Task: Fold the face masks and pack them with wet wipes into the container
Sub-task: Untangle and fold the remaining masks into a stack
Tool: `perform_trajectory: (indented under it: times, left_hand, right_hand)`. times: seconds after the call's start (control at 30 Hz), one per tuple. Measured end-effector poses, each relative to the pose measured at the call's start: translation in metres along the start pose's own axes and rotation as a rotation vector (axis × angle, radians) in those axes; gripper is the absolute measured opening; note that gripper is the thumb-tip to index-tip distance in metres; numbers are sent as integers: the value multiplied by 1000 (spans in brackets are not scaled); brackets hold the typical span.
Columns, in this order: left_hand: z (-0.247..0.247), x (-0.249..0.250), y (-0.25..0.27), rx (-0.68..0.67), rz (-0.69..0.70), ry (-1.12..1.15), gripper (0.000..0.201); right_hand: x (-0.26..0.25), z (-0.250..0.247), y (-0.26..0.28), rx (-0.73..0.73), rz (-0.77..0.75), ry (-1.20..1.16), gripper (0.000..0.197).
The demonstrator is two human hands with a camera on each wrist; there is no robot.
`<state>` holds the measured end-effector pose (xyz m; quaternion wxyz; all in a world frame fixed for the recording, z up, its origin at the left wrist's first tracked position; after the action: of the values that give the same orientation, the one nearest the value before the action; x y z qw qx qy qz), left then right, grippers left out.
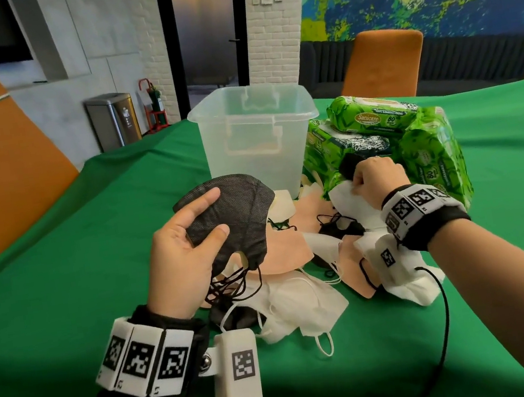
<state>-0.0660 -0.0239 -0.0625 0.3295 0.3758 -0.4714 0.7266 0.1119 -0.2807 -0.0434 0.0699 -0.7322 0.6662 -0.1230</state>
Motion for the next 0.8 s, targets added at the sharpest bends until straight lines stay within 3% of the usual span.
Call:
perform_trajectory:
  times: [0.07, 0.27, 0.5, 0.63, 0.8]
  left_hand:
    - [-3, 0, -1, 24, -2, -20, 49]
    - [-12, -4, -2, 115, -36, -124, 42]
    - [-6, 8, -1, 111, -51, -84, 44]
    - [0, 13, 4, 85, -12, -97, 45]
    - [-7, 10, 3, 116, 64, -235, 44]
  right_hand:
    - [-5, -11, 3, 42, -11, -192, 4]
    - [-49, -61, 31, 84, -241, -606, 14]
    - [-104, -89, 64, -213, -451, -1031, 17]
    - [-123, -82, 71, -256, -454, -1066, 19]
    - [-128, -80, 73, -133, -473, -891, 15]
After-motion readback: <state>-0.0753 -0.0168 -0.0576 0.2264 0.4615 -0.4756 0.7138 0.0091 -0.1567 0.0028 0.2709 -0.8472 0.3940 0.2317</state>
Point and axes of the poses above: each hand's wrist, its own y-axis away from the middle knuckle, its own z-axis out of the palm, x = y × z, the point moved 5 cm from there along -y, towards the middle knuckle, and after that the axes turned 12 degrees about y, right-handed, at the moved point
